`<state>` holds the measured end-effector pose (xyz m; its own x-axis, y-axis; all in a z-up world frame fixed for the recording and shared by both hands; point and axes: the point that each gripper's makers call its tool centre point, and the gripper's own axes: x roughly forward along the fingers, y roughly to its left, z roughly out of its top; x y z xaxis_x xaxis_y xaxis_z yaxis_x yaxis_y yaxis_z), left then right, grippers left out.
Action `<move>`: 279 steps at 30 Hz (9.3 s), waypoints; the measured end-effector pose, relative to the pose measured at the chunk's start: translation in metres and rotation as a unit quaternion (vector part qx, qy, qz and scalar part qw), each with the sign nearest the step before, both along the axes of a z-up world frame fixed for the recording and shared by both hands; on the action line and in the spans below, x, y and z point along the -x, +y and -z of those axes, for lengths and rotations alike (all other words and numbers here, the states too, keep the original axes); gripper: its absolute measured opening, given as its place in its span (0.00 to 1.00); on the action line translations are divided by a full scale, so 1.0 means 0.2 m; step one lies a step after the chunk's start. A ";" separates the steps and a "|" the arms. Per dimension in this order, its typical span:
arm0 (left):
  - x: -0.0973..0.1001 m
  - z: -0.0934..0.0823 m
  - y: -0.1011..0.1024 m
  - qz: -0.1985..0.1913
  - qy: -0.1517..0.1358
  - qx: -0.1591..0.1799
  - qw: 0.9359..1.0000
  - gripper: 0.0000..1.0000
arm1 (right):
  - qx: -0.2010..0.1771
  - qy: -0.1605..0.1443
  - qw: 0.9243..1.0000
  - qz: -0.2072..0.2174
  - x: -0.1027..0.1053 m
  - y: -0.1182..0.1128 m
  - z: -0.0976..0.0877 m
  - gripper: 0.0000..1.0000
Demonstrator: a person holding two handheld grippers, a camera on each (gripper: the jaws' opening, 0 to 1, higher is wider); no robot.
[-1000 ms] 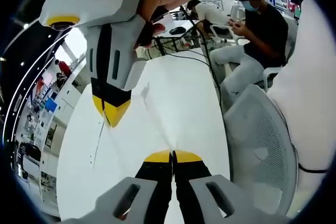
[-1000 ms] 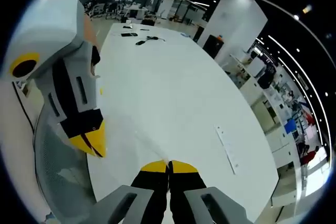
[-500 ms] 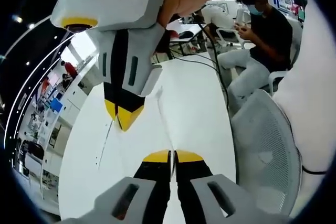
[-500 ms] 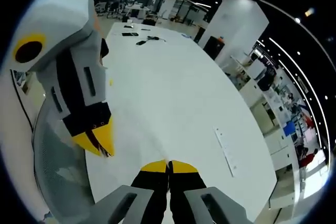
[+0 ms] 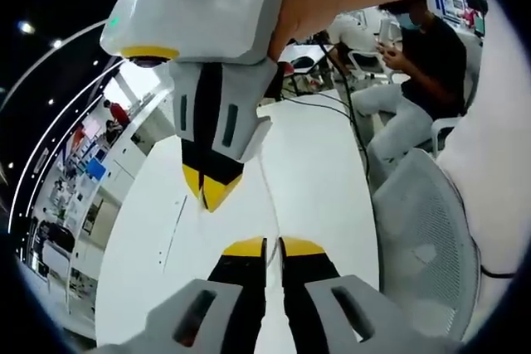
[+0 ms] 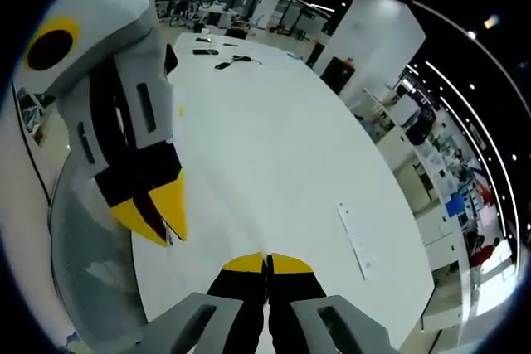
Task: Arrange the food packaging bags into a neat stack by flattening each bag and aligning their edges.
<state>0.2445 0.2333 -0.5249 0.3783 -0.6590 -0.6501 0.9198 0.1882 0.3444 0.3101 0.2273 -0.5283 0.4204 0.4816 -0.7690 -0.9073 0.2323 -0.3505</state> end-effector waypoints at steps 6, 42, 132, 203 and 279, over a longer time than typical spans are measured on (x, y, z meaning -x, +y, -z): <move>-0.01 -0.03 0.00 -0.004 -0.006 0.012 1.000 0.06 | 0.001 -0.002 1.000 0.000 -0.01 0.00 -0.01 0.00; -0.08 -0.19 0.19 -0.083 -0.020 0.091 0.992 0.15 | 0.014 -0.017 1.000 0.002 -0.07 -0.04 -0.04 0.00; 0.01 0.16 0.54 -0.298 0.108 0.267 0.910 0.82 | 0.053 -0.113 0.992 -0.001 -0.40 -0.01 -0.07 0.00; 0.00 0.29 0.54 -0.315 0.130 0.261 0.903 0.87 | 0.080 -0.176 0.980 -0.050 -0.42 0.06 0.60 0.00; 0.01 0.35 0.55 -0.320 0.145 0.251 0.902 0.84 | 0.100 -0.071 0.989 -0.080 -0.15 0.12 1.00 0.05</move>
